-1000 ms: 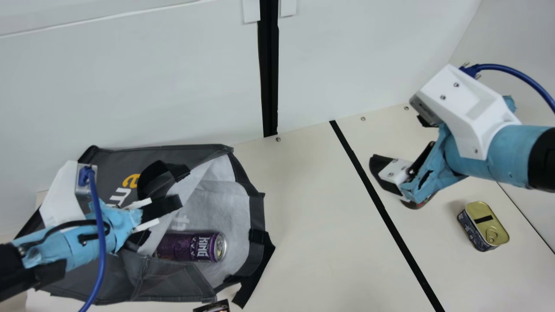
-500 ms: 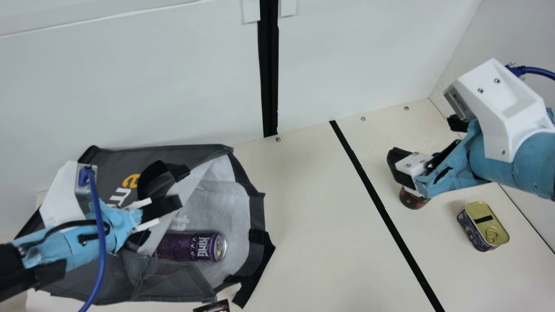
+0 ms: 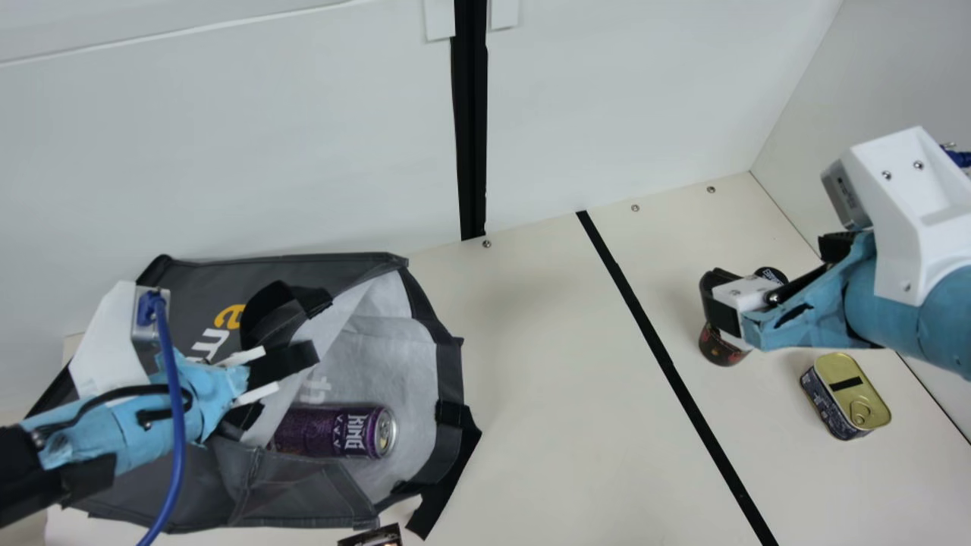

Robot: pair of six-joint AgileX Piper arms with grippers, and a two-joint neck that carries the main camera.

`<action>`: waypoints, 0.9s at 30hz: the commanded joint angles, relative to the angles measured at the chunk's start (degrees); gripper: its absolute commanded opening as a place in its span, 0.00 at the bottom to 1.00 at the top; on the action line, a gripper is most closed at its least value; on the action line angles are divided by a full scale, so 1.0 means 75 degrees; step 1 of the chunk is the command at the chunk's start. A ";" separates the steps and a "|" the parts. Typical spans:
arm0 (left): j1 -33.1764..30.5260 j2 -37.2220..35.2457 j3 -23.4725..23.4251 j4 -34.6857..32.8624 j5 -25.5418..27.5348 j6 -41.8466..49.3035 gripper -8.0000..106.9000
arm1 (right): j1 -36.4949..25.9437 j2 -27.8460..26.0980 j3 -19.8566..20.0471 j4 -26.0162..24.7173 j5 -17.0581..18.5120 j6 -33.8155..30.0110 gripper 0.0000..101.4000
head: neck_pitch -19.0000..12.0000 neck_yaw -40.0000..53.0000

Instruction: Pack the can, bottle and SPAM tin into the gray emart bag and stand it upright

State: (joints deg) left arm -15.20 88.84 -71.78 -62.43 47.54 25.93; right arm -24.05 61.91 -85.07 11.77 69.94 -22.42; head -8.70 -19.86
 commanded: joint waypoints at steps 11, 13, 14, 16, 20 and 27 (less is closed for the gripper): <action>0.0000 0.0000 0.0000 0.0000 0.0000 0.0000 0.00 | -0.0440 -0.0273 0.0322 -0.0263 -0.0005 0.0299 0.94 | -0.0173 -0.0018; 0.0000 0.0000 0.0000 0.0000 0.0000 0.0000 0.00 | -0.0518 -0.0338 0.0390 -0.0313 -0.0005 0.0301 0.94 | -0.0173 -0.0018; 0.0000 0.0000 0.0000 0.0000 0.0000 0.0000 0.00 | -0.0549 -0.0368 0.0422 -0.0337 -0.0005 0.0304 0.94 | -0.0173 -0.0018; 0.0000 0.0000 0.0000 0.0000 0.0000 0.0000 0.00 | -0.0627 -0.0444 0.0506 -0.0358 -0.0005 0.0287 0.94 | -0.0173 -0.0018; 0.0000 0.0000 0.0000 0.0000 0.0000 0.0000 0.00 | -0.0716 -0.0590 0.0670 -0.0407 -0.0005 0.0297 0.94 | -0.0173 -0.0018; 0.0000 0.0000 0.0000 0.0000 0.0000 0.0000 0.00 | -0.0774 -0.0794 0.0902 -0.0444 -0.0005 0.0383 0.94 | -0.0173 -0.0018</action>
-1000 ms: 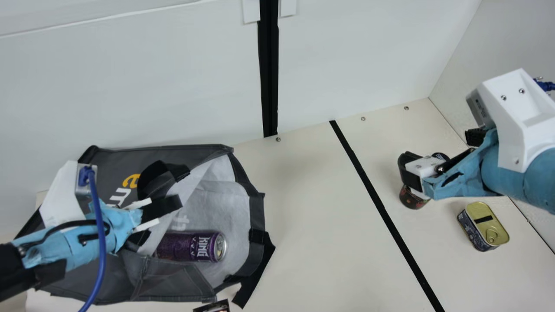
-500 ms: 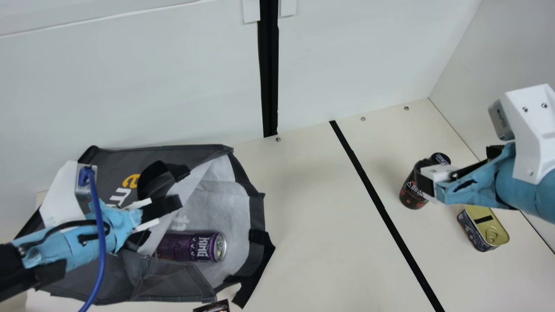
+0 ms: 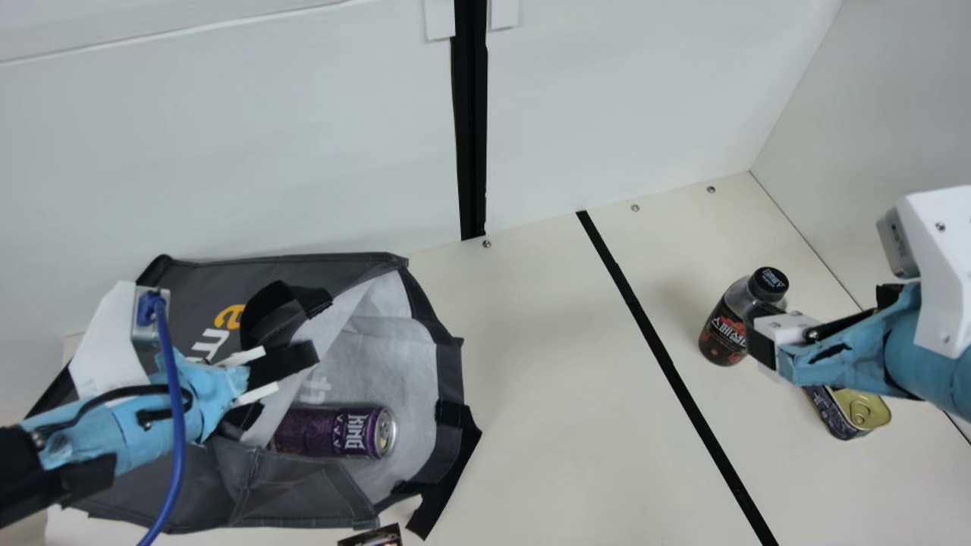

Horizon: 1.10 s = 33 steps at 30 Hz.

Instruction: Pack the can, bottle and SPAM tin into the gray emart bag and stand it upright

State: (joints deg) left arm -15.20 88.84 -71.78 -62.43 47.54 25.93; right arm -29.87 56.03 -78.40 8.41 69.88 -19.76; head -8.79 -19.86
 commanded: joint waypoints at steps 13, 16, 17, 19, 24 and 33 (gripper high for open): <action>0.0000 0.0000 0.0000 0.0000 0.0000 0.0000 0.00 | 0.0151 -0.0128 0.0132 -0.0144 0.0003 0.0218 0.94 | -0.0161 -0.0018; 0.0000 0.0000 0.0000 0.0000 0.0000 0.0000 0.00 | 0.0082 -0.0044 0.0049 -0.0124 0.0003 0.0157 0.94 | -0.0161 -0.0018; 0.0000 0.0000 0.0000 0.0000 0.0000 0.0000 0.00 | 0.0057 -0.0008 0.0013 -0.0133 0.0003 0.0128 0.94 | -0.0161 -0.0018; 0.0000 0.0000 0.0000 0.0000 0.0000 0.0000 0.00 | -0.0032 0.0064 -0.0053 -0.0163 0.0003 0.0020 0.94 | -0.0161 -0.0018; 0.0000 0.0000 0.0000 0.0000 0.0000 0.0000 0.00 | -0.0374 0.0306 -0.0235 -0.0090 0.0003 -0.0355 0.94 | -0.0161 -0.0018; 0.0000 0.0000 0.0000 0.0000 0.0000 0.0000 0.00 | -0.0867 0.0858 -0.0546 0.0183 0.0003 -0.0771 0.94 | -0.0161 -0.0018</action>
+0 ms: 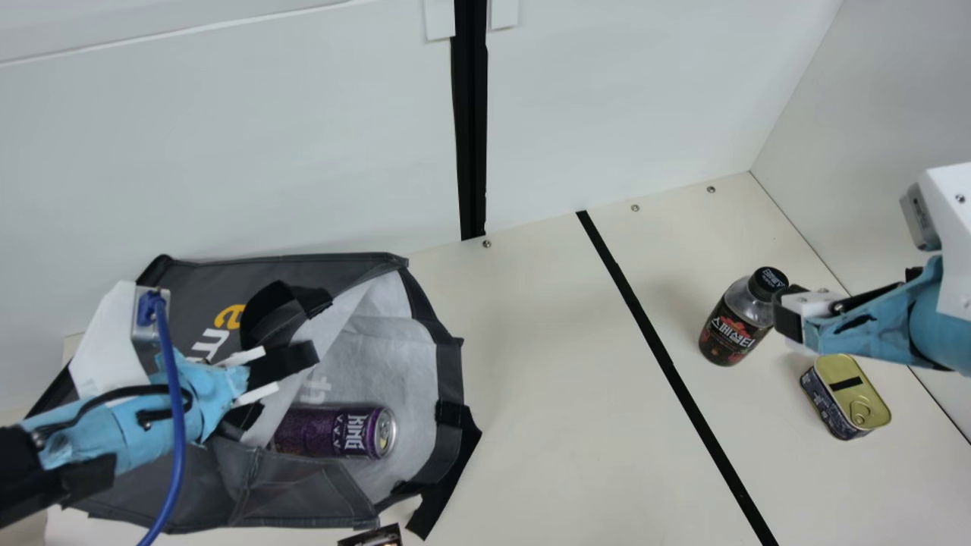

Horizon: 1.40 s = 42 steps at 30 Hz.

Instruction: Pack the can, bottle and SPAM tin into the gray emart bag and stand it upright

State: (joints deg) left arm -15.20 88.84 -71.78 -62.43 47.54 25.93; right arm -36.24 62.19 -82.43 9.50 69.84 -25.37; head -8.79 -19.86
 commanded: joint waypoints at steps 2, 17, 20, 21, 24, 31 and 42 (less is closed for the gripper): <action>0.0000 0.0000 0.0000 0.0000 0.0000 0.0000 0.00 | -0.0089 0.0151 -0.0051 0.0078 0.0008 -0.0078 0.94 | -0.0161 -0.0018; 0.0000 0.0000 0.0000 0.0000 0.0000 0.0000 0.00 | -0.0249 0.1134 -0.0436 0.0051 0.0008 -0.0316 0.94 | -0.0161 -0.0018; 0.0000 0.0000 0.0000 0.0000 0.0000 0.0000 0.00 | -0.0263 0.1345 -0.0521 0.0036 0.0008 -0.0370 0.94 | -0.0161 -0.0018; 0.0000 0.0000 0.0000 0.0000 0.0000 0.0000 0.00 | -0.0264 0.1415 -0.0549 0.0034 0.0008 -0.0385 0.94 | -0.0161 -0.0018; 0.0000 0.0000 0.0000 0.0000 0.0000 0.0000 0.00 | -0.0253 0.1610 -0.0624 0.0026 0.0008 -0.0414 0.94 | -0.0161 -0.0018; 0.0000 0.0000 0.0000 0.0000 0.0000 0.0000 0.00 | -0.0181 0.2046 -0.0759 0.0030 0.0008 -0.0433 0.94 | -0.0161 -0.0018; 0.0000 0.0000 0.0000 0.0000 0.0000 0.0000 0.00 | -0.0175 0.2711 -0.0906 0.0095 0.0008 -0.0518 0.94 | -0.0161 -0.0018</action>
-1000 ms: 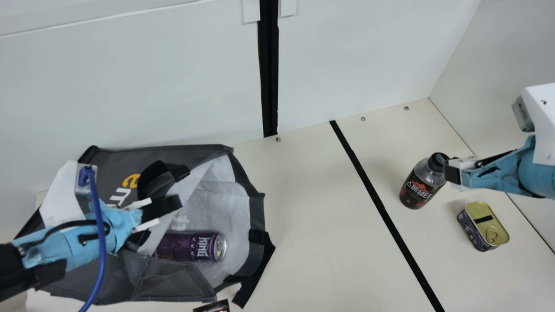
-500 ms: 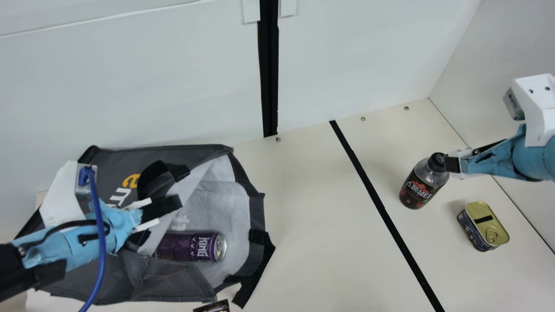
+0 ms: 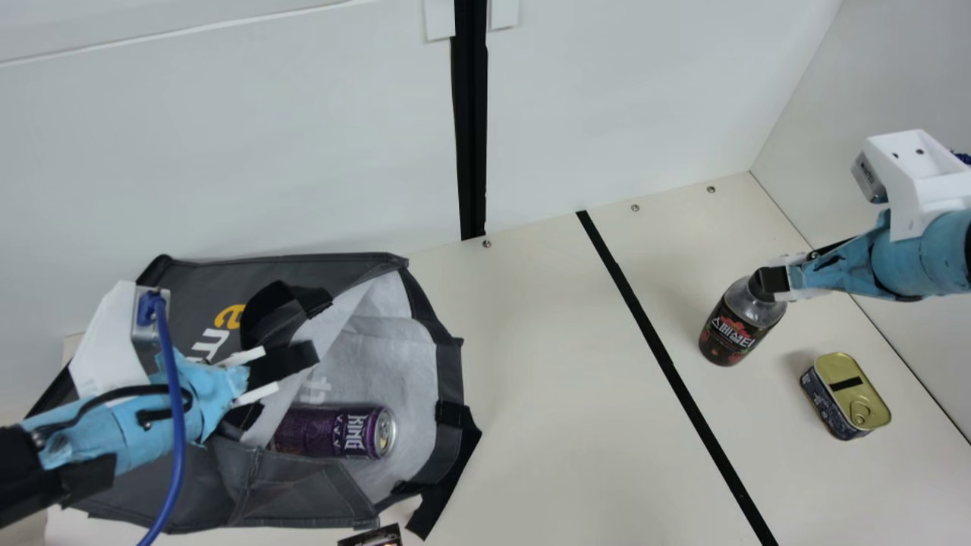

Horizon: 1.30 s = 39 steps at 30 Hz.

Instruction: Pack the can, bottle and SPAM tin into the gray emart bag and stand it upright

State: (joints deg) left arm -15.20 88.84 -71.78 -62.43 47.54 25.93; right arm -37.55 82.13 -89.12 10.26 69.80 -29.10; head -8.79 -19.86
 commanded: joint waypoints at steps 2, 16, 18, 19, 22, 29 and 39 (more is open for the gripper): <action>0.0000 0.0000 0.0000 0.0000 0.0000 0.0000 0.00 | -0.0008 0.0172 -0.0051 -0.0003 0.0014 -0.0060 0.94 | -0.0161 -0.0018; 0.0000 0.0000 0.0000 0.0000 0.0000 0.0000 0.00 | 0.0011 0.1028 -0.0400 0.0011 0.0014 -0.0289 0.94 | -0.0161 -0.0018; 0.0000 0.0000 0.0000 0.0000 0.0000 0.0000 0.00 | 0.0043 0.1140 -0.0436 0.0022 0.0014 -0.0305 0.94 | -0.0161 -0.0018; 0.0000 0.0000 0.0000 0.0000 0.0000 0.0000 0.00 | 0.0063 0.1194 -0.0457 0.0026 0.0014 -0.0309 0.94 | -0.0161 -0.0018; 0.0000 0.0000 0.0000 0.0000 0.0000 0.0000 0.00 | 0.0136 0.1348 -0.0512 0.0035 0.0014 -0.0316 0.94 | -0.0161 -0.0018; 0.0000 0.0000 0.0000 0.0000 0.0000 0.0000 0.00 | 0.0307 0.1660 -0.0630 -0.0031 0.0014 -0.0317 0.94 | -0.0161 -0.0018; 0.0000 0.0000 0.0000 0.0000 0.0000 0.0000 0.00 | 0.0469 0.2021 -0.0718 -0.0168 0.0014 -0.0295 0.94 | -0.0161 -0.0018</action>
State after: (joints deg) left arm -15.20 88.84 -71.78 -62.43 47.54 25.93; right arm -34.14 97.19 -94.40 9.28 69.85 -31.53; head -8.79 -19.86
